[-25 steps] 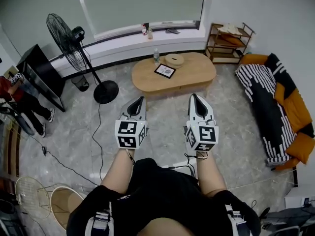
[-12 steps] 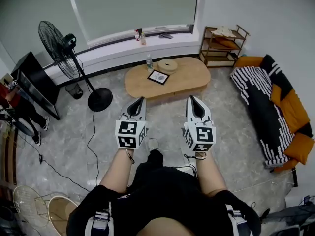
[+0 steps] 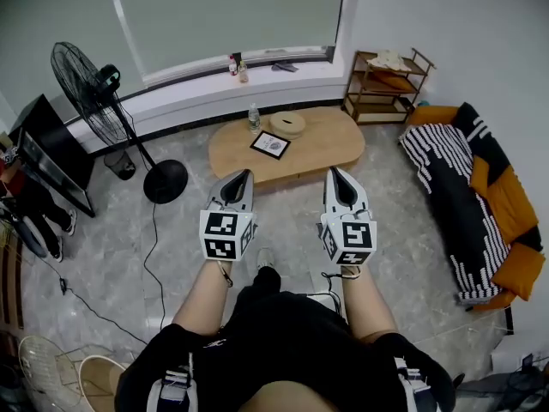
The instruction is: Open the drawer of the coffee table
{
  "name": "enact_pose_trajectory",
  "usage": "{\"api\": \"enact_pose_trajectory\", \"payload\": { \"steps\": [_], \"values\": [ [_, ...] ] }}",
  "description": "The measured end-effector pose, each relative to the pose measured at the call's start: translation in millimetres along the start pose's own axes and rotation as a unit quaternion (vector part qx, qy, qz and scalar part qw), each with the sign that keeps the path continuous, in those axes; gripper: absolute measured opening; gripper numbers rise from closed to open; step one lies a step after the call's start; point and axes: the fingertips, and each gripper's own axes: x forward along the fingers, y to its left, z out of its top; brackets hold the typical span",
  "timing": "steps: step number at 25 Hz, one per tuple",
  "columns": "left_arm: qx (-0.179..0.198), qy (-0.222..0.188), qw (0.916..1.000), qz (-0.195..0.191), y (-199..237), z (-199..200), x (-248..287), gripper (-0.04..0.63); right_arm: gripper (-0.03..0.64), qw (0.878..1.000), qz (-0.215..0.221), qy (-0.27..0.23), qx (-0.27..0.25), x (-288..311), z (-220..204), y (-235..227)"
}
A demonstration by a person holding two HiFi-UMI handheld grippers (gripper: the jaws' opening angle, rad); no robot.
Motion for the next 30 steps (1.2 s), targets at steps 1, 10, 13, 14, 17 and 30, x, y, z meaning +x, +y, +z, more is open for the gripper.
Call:
{"api": "enact_pose_trajectory", "payload": {
  "steps": [1,10,13,14,17,30],
  "values": [
    [0.002,0.001,1.0,0.0,6.6,-0.2,12.1,0.021,0.015,1.0,0.0,0.0,0.001,14.0,-2.5,-4.1],
    [-0.012,0.028,0.9994,0.015,97.7,0.3,150.4,0.021,0.015,1.0,0.007,0.016,0.018,179.9,-26.2,-40.1],
    [-0.017,0.031,0.9993,0.014,128.2,3.4,199.4,0.021,0.015,0.999,0.006,0.022,0.022,235.9,-35.4,-51.9],
    [-0.018,0.03,0.9993,0.015,136.5,6.0,214.5,0.021,0.015,0.999,0.006,0.025,0.021,252.6,-38.2,-56.0],
    [-0.019,0.027,0.9993,0.014,150.9,15.1,252.8,0.021,0.015,0.999,0.007,0.032,0.024,291.2,-45.8,-71.9],
    [-0.049,0.06,0.9931,0.088,125.5,-8.2,298.7,0.021,0.015,0.994,0.092,0.061,0.024,337.9,-81.4,-130.8]
  ]
}}
